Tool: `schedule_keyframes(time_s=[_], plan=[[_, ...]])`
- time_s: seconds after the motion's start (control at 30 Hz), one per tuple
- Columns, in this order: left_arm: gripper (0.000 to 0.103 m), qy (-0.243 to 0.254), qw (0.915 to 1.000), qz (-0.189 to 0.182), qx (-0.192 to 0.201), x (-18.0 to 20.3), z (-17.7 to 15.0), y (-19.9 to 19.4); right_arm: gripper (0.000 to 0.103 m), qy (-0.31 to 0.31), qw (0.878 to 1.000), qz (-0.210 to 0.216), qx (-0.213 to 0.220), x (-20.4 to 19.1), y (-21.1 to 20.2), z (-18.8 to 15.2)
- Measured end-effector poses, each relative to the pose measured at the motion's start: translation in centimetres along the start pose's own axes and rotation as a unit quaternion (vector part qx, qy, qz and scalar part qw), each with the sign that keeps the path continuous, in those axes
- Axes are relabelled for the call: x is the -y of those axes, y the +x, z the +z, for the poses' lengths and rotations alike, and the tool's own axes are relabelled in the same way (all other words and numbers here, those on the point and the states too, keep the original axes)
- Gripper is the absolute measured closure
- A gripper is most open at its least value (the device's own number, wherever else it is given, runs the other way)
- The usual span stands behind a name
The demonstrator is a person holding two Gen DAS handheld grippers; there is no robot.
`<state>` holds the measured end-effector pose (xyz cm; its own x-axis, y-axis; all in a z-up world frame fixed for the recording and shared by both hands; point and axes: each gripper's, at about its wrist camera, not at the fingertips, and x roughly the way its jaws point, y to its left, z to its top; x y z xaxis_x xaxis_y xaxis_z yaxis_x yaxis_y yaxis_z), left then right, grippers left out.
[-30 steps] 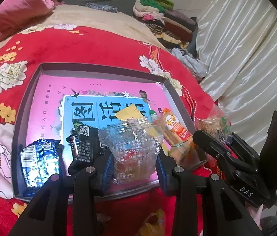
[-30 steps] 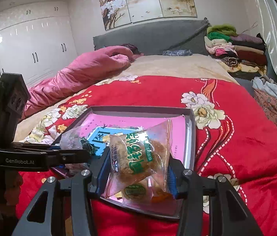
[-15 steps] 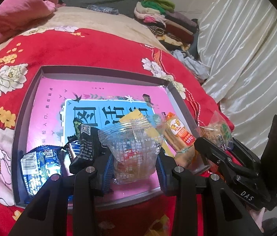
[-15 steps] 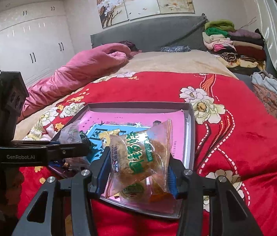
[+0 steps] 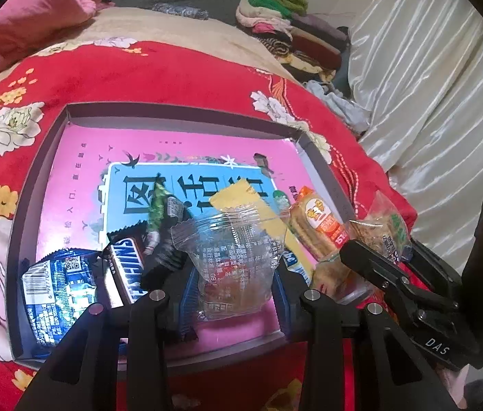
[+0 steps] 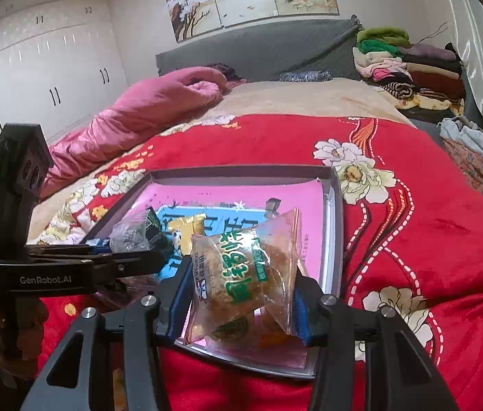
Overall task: Organize snacks
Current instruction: 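Lower and release the clear bag beside the black pack while the right tool releases the pastry bag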
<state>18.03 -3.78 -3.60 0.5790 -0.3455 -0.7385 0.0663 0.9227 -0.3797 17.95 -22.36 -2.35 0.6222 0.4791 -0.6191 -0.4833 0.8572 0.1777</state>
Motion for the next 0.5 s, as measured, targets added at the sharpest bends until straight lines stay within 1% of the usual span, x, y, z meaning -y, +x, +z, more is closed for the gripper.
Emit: schedule_keyframes(time_s=[0.2,0.5], plan=[[0.063,0.001,1.0,-0.004,-0.007,0.08,-0.13,0.24,0.052,-0.013,1.0,-0.008,-0.017,-0.51,0.68,-0.38],[0.063,0.002,0.9998,-0.005,-0.017,0.11,-0.45,0.72,0.051,-0.014,1.0,-0.007,-0.017,-0.43,0.85,-0.57]])
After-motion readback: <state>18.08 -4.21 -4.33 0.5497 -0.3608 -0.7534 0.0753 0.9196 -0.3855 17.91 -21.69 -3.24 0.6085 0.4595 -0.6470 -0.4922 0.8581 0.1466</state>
